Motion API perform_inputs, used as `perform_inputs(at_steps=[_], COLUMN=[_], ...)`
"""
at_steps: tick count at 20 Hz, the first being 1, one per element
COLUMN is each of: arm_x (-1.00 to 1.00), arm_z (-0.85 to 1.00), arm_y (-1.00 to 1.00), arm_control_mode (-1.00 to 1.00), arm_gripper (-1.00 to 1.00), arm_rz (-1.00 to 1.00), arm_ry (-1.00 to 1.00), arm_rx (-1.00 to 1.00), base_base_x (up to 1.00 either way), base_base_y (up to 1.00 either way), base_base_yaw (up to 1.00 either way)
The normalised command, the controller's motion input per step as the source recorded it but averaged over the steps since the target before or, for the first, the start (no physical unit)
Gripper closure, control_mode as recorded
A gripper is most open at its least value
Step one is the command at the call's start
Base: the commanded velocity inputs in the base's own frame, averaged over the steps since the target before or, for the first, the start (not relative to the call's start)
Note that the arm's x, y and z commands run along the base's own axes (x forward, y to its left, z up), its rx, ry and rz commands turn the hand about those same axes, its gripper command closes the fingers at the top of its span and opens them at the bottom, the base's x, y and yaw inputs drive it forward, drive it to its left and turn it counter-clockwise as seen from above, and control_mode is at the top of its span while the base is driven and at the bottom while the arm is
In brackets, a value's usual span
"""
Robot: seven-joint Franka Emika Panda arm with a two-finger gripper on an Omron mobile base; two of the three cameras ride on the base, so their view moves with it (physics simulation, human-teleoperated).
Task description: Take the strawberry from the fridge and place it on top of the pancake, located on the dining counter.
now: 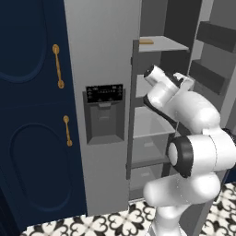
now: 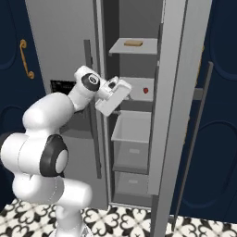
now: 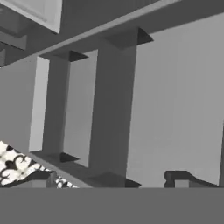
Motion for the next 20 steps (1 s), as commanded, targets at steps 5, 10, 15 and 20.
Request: perform_inputs(at_steps=[5, 10, 15, 20], arm_x=[-0.58, -0.94, -1.0, -0.78], arm_z=[-0.03, -0.03, -0.08, -0.11], arm_y=[0.06, 0.12, 0.35, 0.95], arm_control_mode=[-1.0, -1.0, -1.0, -1.0], arm_gripper=[-1.0, -1.0, -1.0, -1.0], arm_rz=[0.06, 0.02, -0.02, -0.08], arm_ry=[0.11, 0.13, 0.01, -0.2], arm_rx=[0.79, 0.49, 0.44, 0.07], base_base_x=[0.0, 0.0, 0.0, 0.0], base_base_y=[0.0, 0.0, 0.0, 0.0], base_base_yaw=[0.0, 0.0, 0.0, 0.0])
